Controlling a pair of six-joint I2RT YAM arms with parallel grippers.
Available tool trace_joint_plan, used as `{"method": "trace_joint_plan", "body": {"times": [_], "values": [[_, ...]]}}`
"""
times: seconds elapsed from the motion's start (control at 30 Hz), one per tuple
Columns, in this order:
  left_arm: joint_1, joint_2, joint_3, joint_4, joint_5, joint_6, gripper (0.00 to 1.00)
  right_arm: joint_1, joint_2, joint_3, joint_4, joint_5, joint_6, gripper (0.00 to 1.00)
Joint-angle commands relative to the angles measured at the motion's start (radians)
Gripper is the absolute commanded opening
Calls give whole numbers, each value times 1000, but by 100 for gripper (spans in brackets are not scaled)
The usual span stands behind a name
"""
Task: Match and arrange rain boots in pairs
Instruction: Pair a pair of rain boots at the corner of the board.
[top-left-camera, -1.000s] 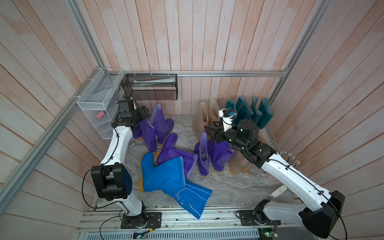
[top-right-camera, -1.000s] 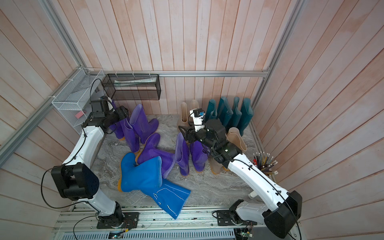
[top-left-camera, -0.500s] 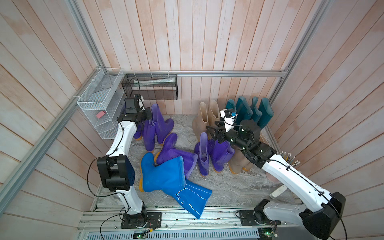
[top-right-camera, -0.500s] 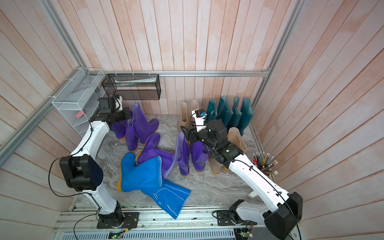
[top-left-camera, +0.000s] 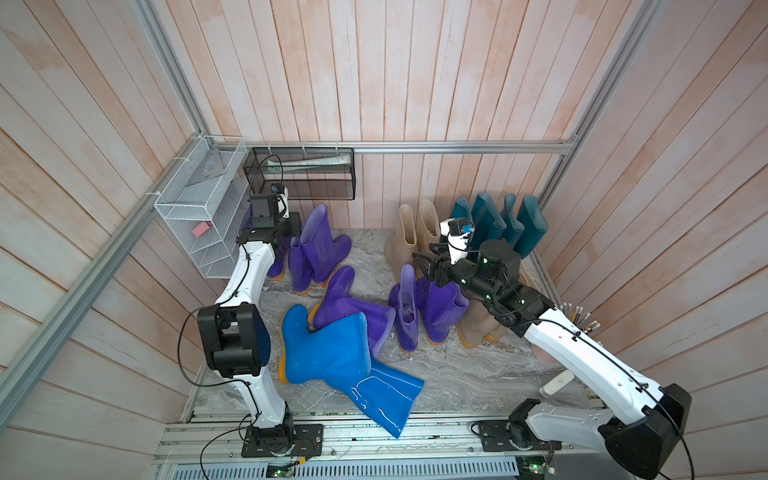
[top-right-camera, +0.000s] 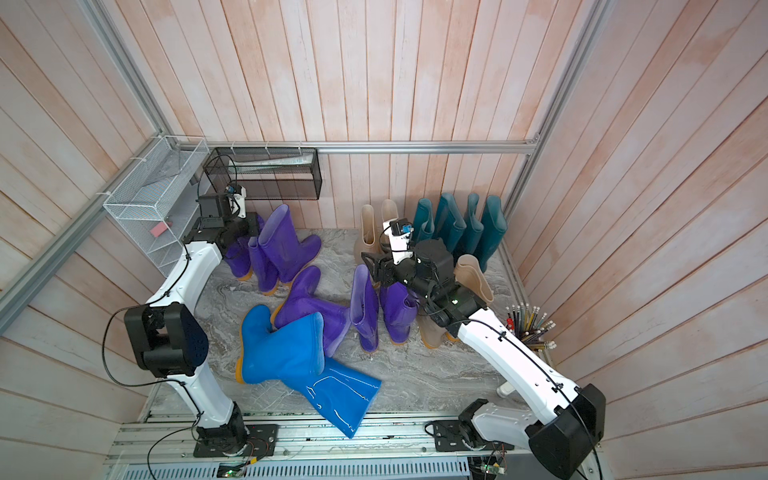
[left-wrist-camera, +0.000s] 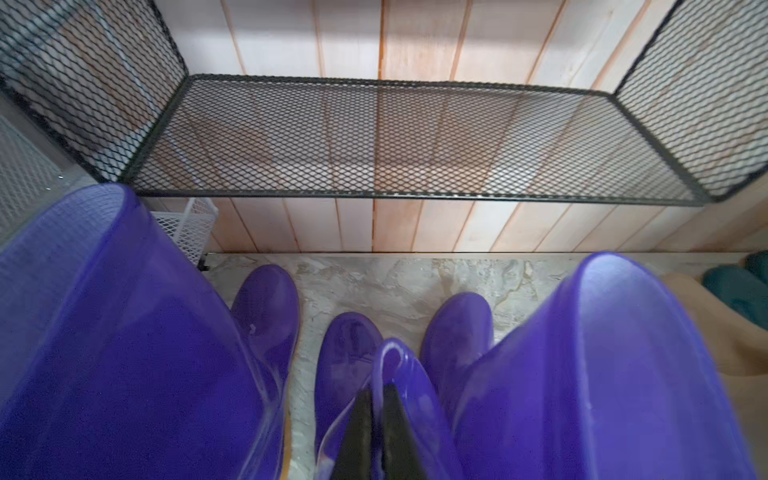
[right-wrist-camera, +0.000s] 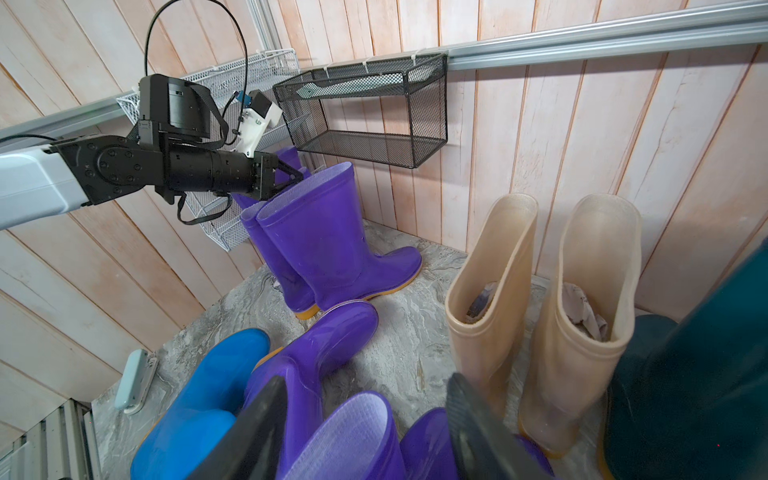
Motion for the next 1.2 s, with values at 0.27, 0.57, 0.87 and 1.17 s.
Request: {"method": "trace_joint_plan", "body": {"times": [0.27,0.57,0.87,1.17], "values": [[17,102,121,156,-91,104,0,-4,12,23,-31,-8,22,61],[19,145,131,229,-133,176,0,-5,41,40,-46,-9,17,60],[28,151,143,273,-115,198,0,-4,79,60,-49,-10,14,60],[29,129,131,229,24,96,14,-5,91,67,-45,-17,13,59]]}}
